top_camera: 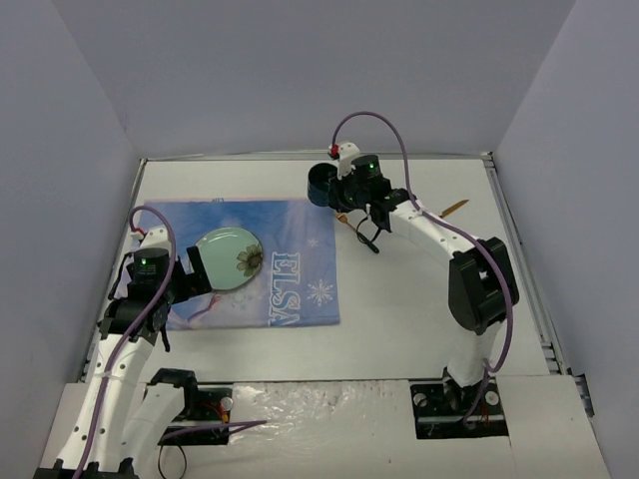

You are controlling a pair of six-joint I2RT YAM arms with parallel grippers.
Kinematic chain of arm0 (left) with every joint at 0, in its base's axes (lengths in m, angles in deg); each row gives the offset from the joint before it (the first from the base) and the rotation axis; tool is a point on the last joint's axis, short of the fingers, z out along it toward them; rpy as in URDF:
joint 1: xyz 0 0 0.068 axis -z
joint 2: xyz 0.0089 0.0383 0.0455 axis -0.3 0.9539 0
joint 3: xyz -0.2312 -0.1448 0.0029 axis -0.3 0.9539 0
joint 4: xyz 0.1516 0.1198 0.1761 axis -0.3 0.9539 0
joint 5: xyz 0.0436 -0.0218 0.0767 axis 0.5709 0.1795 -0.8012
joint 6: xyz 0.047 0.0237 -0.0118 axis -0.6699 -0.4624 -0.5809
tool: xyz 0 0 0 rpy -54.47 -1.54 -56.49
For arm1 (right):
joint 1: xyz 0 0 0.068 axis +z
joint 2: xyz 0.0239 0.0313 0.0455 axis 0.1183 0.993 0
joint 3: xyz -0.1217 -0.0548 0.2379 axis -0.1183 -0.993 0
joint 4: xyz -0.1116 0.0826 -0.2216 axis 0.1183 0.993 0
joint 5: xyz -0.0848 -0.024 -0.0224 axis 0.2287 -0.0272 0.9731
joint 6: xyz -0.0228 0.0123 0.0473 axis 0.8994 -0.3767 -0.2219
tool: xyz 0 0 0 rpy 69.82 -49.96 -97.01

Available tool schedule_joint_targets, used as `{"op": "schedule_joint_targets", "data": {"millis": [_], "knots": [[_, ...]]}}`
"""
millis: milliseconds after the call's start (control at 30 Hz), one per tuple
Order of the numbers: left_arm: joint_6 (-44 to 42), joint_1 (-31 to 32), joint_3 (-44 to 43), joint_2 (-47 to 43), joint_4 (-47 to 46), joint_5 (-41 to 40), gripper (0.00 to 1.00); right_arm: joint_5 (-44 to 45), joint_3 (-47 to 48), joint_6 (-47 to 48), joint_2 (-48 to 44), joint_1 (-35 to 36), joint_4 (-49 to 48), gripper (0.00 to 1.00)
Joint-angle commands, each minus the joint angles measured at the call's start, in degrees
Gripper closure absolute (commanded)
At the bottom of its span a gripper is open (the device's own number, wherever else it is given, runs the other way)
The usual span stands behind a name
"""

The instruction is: Set the dinner table for one person

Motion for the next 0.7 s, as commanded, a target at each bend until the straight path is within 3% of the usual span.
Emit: {"op": "schedule_joint_targets", "data": {"millis": [0, 667], "knots": [[-0.6, -0.5, -0.8, 0.0, -2.7, -0.2, 0.03, 0.7, 5.6, -0.7, 1.8, 2.2, -7.9, 1.00], [-0.6, -0.5, -0.7, 0.2, -2.8, 0.1, 0.03, 3.2, 9.0, 0.0, 10.4, 4.4, -8.5, 1.00]]}}
